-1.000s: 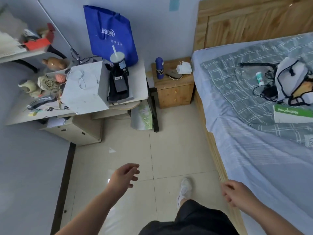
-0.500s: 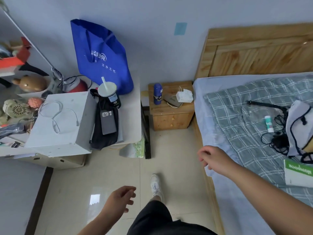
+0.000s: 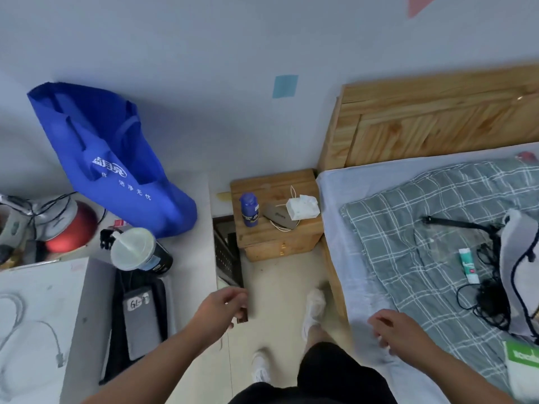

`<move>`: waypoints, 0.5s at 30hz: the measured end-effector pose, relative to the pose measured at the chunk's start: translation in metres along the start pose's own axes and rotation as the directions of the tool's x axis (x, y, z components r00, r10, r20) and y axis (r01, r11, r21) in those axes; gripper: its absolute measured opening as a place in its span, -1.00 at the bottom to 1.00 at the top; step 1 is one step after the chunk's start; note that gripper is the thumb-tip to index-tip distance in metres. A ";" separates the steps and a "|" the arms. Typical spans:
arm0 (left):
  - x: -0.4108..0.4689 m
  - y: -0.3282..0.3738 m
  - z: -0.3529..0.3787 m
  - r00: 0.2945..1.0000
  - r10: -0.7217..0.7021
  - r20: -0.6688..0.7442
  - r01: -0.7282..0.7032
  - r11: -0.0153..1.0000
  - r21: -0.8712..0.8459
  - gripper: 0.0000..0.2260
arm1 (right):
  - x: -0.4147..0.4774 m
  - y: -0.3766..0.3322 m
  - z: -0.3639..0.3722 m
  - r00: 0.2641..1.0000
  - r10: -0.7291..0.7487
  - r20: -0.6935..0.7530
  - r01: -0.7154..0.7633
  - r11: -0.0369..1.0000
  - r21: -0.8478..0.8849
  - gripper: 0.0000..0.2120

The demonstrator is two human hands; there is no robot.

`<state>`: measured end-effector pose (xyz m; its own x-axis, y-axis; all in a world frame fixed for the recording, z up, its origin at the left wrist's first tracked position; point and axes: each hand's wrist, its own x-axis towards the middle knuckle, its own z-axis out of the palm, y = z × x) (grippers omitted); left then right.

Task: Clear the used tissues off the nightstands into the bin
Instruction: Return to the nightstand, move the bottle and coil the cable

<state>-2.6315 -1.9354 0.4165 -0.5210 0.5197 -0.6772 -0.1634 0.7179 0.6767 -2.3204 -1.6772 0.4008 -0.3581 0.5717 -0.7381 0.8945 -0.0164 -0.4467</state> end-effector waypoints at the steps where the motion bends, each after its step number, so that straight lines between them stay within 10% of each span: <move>1: 0.015 0.012 -0.001 1.000 0.000 0.003 0.000 1.000 0.008 -0.85 | 0.016 -0.003 -0.008 1.000 0.006 0.006 -0.006 1.000 0.004 -0.82; 15: 0.205 0.134 0.045 0.984 -0.170 0.061 0.172 0.984 -0.039 -0.84 | 0.275 -0.171 -0.123 0.962 -0.174 0.209 0.229 0.934 -0.274 -0.92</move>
<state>-2.7226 -1.7119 0.3555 -0.4336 0.4177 -0.7985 -0.2833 0.7780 0.5608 -2.5392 -1.4164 0.3362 -0.5566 0.3811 -0.7382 0.8268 0.3405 -0.4477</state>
